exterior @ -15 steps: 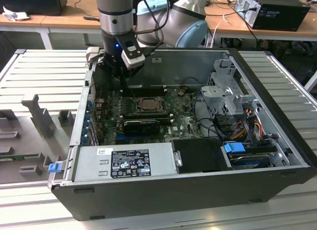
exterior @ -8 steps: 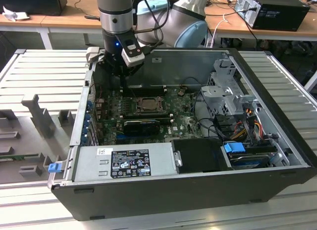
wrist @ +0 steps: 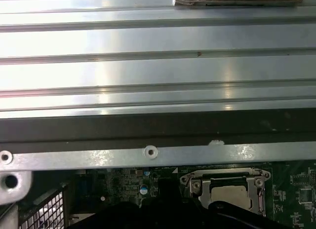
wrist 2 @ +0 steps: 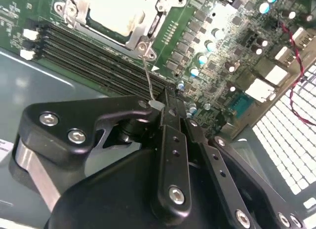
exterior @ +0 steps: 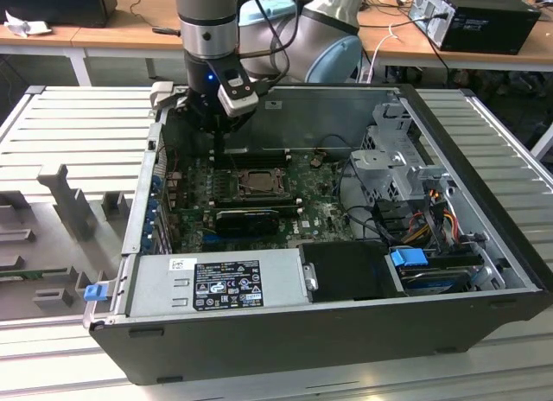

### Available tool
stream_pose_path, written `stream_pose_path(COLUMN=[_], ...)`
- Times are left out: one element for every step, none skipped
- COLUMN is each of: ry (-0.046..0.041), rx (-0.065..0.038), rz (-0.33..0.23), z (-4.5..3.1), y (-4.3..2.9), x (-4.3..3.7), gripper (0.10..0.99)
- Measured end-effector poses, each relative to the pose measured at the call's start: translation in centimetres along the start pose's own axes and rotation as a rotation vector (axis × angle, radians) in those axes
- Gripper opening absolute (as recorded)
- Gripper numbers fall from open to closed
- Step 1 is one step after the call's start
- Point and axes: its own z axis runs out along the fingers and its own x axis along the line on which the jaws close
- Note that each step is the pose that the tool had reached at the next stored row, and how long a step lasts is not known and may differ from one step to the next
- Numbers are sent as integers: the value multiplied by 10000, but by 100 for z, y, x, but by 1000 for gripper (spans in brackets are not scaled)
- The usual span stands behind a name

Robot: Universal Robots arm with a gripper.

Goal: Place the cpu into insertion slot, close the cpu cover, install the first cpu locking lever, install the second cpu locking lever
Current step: 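Install the first cpu locking lever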

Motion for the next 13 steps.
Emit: stream_pose_path(ry=[-2,-2,-1,-1,-2,-1,-2,-1,-2,-2,-1,-2,-2], rx=[-1,-2,-1,-1,-1,-1,-1,-1,-1,-1,-1,-1,-1], rz=[0,1,0,0,0,1,1,0,1,2,0,0,0], z=[1,2,3,3,3,4,5,5,6,7,7,7,8], y=[1,2,3,4,4,5,6,6,7,7,8,9,9], x=[-13,-39,-64,-75,-85,-101,-116,-136,-143,-159,-179,-189,-200], gripper=[106,106,106,106,106,106,106,106,106,106,106,106,106])
